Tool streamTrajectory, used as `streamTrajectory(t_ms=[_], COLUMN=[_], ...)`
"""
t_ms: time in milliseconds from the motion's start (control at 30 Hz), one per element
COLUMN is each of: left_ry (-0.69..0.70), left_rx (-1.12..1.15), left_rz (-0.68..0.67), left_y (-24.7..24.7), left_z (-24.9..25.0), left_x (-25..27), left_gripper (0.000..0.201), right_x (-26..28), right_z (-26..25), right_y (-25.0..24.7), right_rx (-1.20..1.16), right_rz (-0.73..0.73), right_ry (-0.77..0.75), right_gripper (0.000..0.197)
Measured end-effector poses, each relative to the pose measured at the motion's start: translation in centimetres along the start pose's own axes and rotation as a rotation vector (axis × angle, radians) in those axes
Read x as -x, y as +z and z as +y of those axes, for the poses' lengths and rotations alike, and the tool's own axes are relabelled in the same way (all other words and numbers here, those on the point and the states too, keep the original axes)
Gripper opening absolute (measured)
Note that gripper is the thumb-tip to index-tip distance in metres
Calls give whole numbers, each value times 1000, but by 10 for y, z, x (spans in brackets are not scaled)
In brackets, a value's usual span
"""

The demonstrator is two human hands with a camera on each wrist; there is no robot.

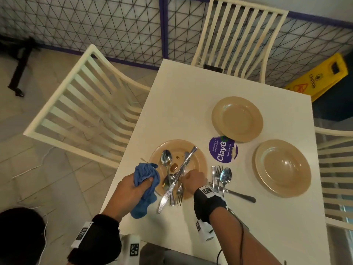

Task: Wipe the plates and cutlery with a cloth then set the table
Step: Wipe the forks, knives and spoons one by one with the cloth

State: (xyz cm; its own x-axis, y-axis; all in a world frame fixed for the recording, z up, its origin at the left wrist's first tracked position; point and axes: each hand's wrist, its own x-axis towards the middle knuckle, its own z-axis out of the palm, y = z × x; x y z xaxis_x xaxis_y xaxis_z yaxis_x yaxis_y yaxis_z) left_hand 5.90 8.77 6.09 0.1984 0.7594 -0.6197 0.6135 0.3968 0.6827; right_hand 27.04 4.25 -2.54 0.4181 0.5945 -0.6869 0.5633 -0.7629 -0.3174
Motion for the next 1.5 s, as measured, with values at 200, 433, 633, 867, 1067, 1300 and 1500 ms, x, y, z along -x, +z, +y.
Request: streamTrajectory(t_ms=[200, 433, 633, 867, 1067, 1300, 1500], left_ry=[-2, 19, 86, 94, 143, 198, 249], left_rx=[10, -44, -14, 209, 356, 496, 467], left_rz=[-39, -103, -181, -237, -166, 1, -61], left_y=[1, 8, 31, 84, 113, 114, 124], left_z=[5, 8, 24, 57, 76, 110, 113], left_x=[3, 2, 14, 30, 41, 37, 55], left_gripper=[22, 22, 16, 23, 22, 29, 19], right_x=[-1, 17, 48, 98, 113, 131, 130], right_z=[0, 24, 49, 44, 53, 63, 72], right_y=[0, -21, -47, -82, -91, -109, -116], right_rx=[65, -7, -138, -361, -357, -463, -488], right_rz=[-82, -97, -100, -61, 7, 47, 55], right_ry=[-10, -8, -169, -452, -558, -609, -610], right_gripper=[29, 26, 26, 23, 18, 22, 18])
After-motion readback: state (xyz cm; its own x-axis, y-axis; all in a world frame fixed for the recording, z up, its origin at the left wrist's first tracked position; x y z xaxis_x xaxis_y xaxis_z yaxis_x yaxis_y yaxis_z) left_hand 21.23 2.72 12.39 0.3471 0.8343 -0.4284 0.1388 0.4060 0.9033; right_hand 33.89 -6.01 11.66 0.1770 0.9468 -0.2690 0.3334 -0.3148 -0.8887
